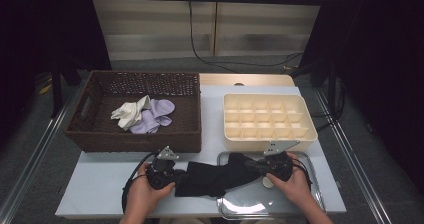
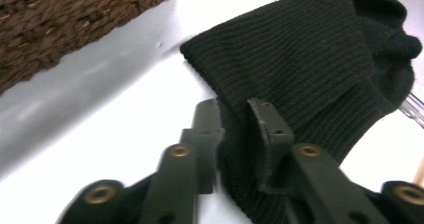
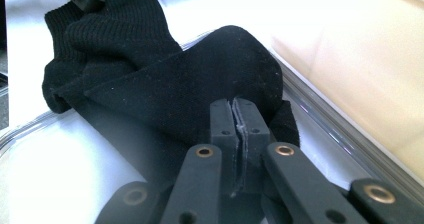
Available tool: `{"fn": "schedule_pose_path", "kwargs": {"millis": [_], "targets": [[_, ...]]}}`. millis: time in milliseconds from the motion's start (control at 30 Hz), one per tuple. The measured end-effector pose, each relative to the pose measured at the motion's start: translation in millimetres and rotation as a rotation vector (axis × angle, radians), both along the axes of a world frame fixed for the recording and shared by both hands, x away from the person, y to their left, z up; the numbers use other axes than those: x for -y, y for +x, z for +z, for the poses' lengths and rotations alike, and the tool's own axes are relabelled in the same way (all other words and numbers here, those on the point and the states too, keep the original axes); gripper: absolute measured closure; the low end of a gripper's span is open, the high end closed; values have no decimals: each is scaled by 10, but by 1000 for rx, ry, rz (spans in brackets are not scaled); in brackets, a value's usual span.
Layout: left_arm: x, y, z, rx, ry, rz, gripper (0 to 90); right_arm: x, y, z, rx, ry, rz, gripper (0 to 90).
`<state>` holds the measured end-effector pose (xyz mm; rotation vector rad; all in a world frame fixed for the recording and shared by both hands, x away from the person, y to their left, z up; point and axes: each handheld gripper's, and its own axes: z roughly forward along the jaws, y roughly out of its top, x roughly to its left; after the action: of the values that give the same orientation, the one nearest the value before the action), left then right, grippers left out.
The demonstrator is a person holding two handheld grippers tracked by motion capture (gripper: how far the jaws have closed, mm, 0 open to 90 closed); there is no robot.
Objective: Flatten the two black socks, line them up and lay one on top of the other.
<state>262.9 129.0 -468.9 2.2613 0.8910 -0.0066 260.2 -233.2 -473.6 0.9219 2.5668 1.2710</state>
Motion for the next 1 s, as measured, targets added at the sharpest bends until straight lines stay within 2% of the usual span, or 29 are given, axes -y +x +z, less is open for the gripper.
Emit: {"fn": "schedule_pose_path", "kwargs": {"millis": [100,133,200,267,367,500,567,633,733,767,833,1000], "targets": [[51,-12,48,21,49,-26,797,-7,7,-4,1,-2,0,879],[47,0,65,16,58,-24,801,-7,8,-3,1,-1,-2,879],[18,33,91,48,58,12,808,-2,16,3,3,3,-4,879],[-56,96,134,86,25,60,808,-5,29,14,5,18,-6,879],[-146,177,186,133,3,100,808,-48,55,48,24,25,-2,879],[-211,241,72,73,19,117,801,-148,77,68,42,25,18,878],[-229,230,17,64,11,137,797,-165,73,46,43,16,23,876],[-243,222,36,43,14,130,794,-160,55,19,35,12,24,872],[-254,206,35,51,27,137,777,-117,26,-6,23,7,16,853],[-256,208,27,49,18,153,777,-95,21,-10,13,5,19,857],[-254,216,35,47,26,146,768,-49,11,-9,10,-2,8,855],[-243,224,38,56,37,148,749,-10,42,73,33,19,-25,782]]}}
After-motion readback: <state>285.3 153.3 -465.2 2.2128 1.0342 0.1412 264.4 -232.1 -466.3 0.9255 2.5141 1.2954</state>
